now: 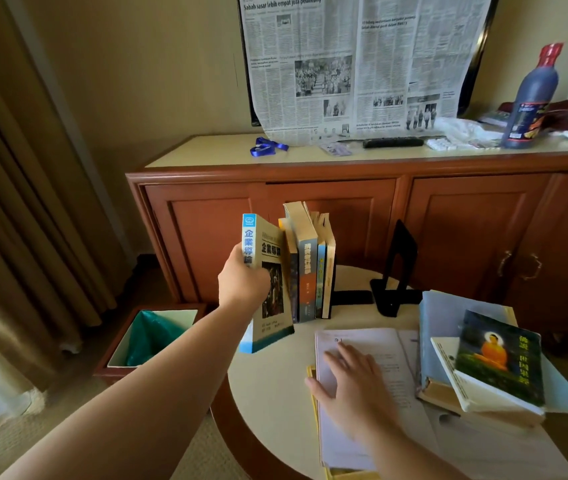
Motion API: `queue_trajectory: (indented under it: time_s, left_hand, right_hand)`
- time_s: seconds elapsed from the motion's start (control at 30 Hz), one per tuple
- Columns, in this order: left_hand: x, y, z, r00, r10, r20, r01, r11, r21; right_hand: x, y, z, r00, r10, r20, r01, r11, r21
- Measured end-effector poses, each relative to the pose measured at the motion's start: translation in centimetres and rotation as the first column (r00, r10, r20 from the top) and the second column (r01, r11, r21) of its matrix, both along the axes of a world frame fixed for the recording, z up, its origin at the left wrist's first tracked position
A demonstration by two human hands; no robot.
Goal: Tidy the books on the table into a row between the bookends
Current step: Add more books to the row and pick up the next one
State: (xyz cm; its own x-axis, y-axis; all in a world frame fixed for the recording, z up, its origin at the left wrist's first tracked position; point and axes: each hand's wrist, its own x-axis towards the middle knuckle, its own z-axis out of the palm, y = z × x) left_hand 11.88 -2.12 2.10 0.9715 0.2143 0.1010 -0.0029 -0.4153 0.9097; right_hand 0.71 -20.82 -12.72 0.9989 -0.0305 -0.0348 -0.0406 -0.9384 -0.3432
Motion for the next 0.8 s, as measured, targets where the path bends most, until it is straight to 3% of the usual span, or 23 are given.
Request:
queue_trajectory:
  time_s: [0.43,0.53,0.67,0.73,0.8]
  left_hand:
    - [4.7,-4.6,-6.1,0.974,0.053,0.222,-0.001,0.974,-0.228]
    - [4.7,-5.5,-8.7,0.983,0.012,0.182,0.031,0.972,-0.231]
    - [4.6,-5.6,-11.2,0.975,-0.197,0.105,0.214,0.956,-0.201]
    - [5.1,-4.9,-11.7,0.969,-0.248,0.016,0.243,0.932,-0.269]
    - [5.7,-4.1,-11.9,0.953,-0.291,-0.081,0.265,0.934,-0.241]
  right_hand:
    - [0.3,0.2,-0.7,1.0,-0.006,0.006,0.006,1.0,-0.029]
    - [0.4,0.2,-0.7,1.0,-0.004,-0.007,0.003,0.999,-0.036]
    - [0.5,0.2,-1.1,1.0,0.009,-0.011,-0.01,0.999,-0.054]
    - [0.5,0.2,-1.2,1.0,0.011,-0.011,-0.012,0.998,-0.059]
    - [0.5,0.2,-1.0,1.0,0.015,-0.019,-0.016,0.998,-0.058]
